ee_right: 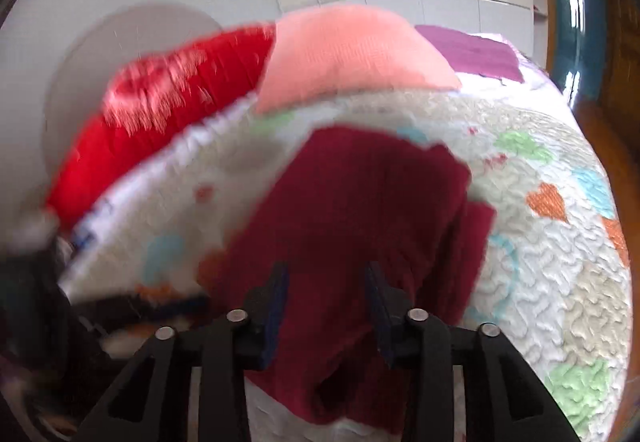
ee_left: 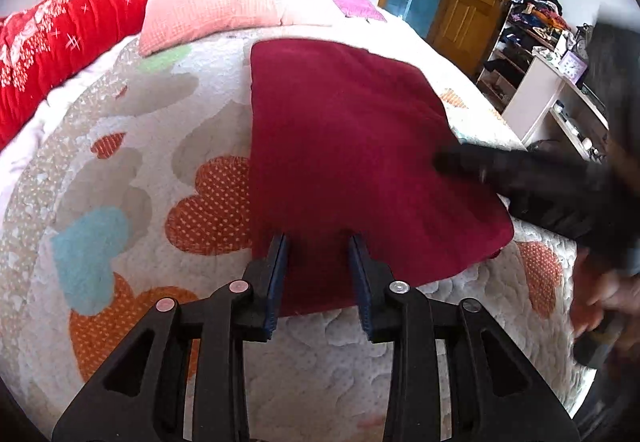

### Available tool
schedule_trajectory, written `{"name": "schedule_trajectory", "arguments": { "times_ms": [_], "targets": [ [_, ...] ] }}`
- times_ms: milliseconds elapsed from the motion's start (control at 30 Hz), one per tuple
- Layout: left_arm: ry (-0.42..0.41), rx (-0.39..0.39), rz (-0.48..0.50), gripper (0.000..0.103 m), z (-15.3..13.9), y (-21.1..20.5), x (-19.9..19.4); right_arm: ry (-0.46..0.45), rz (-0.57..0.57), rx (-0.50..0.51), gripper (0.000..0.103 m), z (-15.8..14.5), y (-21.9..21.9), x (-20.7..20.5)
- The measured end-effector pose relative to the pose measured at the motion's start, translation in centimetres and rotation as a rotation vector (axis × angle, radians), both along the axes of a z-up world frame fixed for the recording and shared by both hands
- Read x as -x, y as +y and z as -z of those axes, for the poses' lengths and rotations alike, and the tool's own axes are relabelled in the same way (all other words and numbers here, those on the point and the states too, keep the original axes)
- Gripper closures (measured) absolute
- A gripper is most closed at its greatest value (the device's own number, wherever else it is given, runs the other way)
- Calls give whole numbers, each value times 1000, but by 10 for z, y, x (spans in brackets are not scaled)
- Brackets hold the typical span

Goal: Fold small clothes

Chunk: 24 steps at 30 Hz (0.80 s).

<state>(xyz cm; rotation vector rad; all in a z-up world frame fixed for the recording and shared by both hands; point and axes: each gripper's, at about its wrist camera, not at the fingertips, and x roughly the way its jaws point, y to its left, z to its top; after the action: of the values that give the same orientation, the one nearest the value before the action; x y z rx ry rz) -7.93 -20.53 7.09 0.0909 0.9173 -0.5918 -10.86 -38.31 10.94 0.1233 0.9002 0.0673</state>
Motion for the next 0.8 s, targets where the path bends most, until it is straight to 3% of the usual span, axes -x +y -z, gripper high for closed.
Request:
{"name": "schedule_trajectory", "arguments": {
  "times_ms": [67,167,300,333,433,500,533,633,700,800],
  "targets": [
    [5,3,6,67,1,-1,2,55,85,46,87,27,-18,8],
    [-14,-25,-1,61,-3,-3,5,33,131,-55,87,32,-39,23],
    [-10,-17,-26,49,-6,2,5,-23,171,-138,83,10,-49,40],
    [-9,-17,-29,49,-6,2,7,-42,173,-154,80,5,-47,45],
    [-10,-21,-44,49,-7,4,8,-49,161,-151,51,3,-31,55],
    [-16,-23,-48,49,-8,5,10,-13,149,-124,51,15,-16,48],
    [-20,-24,-49,49,-10,5,12,4,143,-104,52,21,-11,45],
    [-37,-24,-51,49,-14,8,14,28,127,-79,87,31,-2,42],
    [-40,-20,-51,49,-16,9,14,-4,131,-66,94,22,0,44],
    [-31,-15,-70,49,-15,11,9,-27,135,-24,95,15,1,50]
  ]
}}
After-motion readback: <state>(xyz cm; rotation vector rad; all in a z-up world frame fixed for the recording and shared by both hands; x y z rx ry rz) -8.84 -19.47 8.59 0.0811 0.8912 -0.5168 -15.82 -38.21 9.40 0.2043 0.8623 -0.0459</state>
